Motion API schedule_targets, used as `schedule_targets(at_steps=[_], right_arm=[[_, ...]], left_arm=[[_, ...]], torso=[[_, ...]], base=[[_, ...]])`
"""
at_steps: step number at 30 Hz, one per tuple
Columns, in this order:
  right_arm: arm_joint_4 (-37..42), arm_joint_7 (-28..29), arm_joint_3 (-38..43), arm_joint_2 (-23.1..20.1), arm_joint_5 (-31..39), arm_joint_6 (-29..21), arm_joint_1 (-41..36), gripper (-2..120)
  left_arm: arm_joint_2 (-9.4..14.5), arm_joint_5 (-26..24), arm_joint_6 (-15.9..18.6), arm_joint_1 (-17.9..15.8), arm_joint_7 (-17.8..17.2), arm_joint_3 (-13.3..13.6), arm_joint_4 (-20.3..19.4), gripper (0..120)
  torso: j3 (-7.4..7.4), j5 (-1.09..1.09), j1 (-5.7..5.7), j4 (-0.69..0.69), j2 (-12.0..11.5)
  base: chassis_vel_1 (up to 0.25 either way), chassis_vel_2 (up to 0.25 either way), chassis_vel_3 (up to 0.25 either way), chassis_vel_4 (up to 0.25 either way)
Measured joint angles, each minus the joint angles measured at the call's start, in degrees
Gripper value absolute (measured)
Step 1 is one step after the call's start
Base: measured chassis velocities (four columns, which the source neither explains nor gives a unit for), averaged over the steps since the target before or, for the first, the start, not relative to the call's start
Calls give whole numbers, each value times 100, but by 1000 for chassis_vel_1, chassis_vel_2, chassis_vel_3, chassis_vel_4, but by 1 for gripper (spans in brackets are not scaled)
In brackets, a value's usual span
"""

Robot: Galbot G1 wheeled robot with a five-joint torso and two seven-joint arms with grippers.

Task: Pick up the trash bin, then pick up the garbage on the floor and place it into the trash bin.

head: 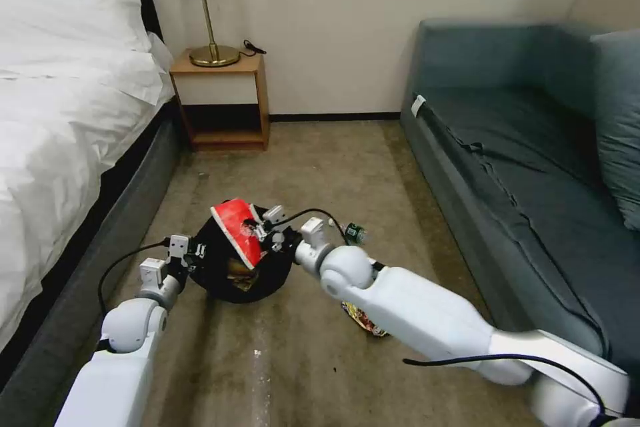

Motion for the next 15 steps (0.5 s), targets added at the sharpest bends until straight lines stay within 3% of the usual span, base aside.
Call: schedule_targets(at_steps=[8, 11, 15], right_arm=[[-847, -30, -3, 283, -364, 467, -68, 1], [-976, -19, 22, 321, -435, 550, -130, 7], [-1062, -17, 82, 348, -541, 601, -248, 25]], left_arm=[[-101, 3, 0, -63, 9, 50, 86, 4], [-116, 3, 0, -74, 9, 53, 104, 4], [-81, -36, 1, -89, 15, 50, 106, 4]], torso=[[0, 1, 0, 0, 0], [0, 0, 0, -1, 0], [-1, 1, 0, 0, 0]], base=[[0, 0, 0, 0], [0, 0, 0, 0], [0, 0, 0, 0]])
